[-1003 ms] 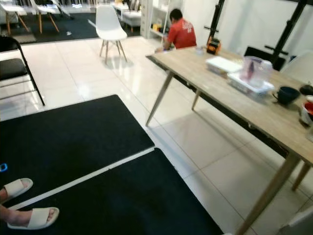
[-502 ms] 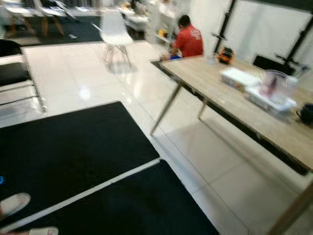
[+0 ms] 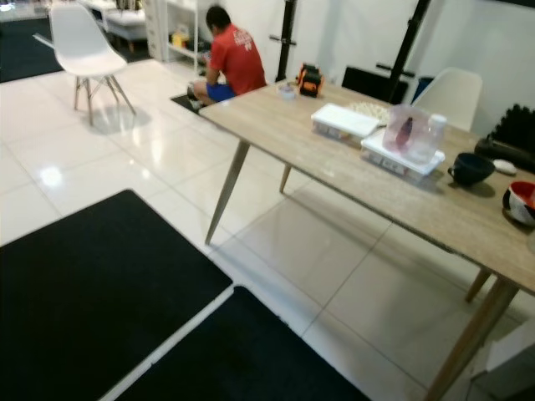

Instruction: Restocking fridge

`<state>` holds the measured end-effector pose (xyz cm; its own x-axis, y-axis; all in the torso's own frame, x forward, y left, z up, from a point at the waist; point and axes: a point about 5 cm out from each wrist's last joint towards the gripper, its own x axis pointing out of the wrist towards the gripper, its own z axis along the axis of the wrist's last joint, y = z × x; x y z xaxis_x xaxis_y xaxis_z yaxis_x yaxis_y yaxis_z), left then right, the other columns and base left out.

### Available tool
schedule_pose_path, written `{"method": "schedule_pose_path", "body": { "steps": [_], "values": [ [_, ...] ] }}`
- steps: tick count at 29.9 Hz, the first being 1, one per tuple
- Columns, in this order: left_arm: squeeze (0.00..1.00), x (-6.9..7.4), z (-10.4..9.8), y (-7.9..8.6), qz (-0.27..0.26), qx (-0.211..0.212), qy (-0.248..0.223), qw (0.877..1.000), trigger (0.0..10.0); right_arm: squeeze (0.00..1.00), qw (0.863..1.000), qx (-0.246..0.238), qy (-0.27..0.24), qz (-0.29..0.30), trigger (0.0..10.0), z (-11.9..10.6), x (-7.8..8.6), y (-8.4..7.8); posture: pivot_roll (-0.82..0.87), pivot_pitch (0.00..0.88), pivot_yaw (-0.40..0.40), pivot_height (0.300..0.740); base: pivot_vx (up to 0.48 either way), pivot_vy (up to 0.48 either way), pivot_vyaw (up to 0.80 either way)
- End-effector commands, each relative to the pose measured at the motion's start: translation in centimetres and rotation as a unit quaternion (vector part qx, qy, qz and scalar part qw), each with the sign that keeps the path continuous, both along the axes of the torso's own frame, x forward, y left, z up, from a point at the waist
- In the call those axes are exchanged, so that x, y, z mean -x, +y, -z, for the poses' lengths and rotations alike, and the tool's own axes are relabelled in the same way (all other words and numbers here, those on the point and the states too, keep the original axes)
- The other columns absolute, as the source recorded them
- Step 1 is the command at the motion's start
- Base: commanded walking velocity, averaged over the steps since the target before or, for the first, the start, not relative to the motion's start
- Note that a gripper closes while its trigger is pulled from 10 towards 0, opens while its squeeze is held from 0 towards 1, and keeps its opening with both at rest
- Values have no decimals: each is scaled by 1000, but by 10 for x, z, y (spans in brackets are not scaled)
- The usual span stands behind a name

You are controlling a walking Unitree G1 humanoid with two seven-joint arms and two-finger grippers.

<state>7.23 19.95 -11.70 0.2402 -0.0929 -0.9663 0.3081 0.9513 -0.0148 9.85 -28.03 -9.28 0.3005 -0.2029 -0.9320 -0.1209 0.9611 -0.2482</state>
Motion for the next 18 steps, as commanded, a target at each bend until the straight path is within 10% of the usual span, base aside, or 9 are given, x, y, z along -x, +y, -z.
{"method": "schedule_pose_path", "body": {
  "steps": [1, 12, 18],
  "values": [
    [0, -9, -1, -12, 4, 23, -16, 1000, 10000, 0, 1000, -5, -5, 1, 10000, 1, -3, 4, -59, 0, -35, 740, 330, 0, 0],
    [0, -17, -6, 12, -27, 0, -34, 999, 10000, 0, 1000, -21, -9, -2, 10000, 5, -9, 20, -21, 0, 9, 740, 331, 0, 0],
    [0, -12, -6, 18, -37, -6, -26, 999, 10000, 0, 999, -38, -13, 17, 10000, 7, -10, 31, -18, 0, 41, 740, 335, 0, -788]
  ]
}}
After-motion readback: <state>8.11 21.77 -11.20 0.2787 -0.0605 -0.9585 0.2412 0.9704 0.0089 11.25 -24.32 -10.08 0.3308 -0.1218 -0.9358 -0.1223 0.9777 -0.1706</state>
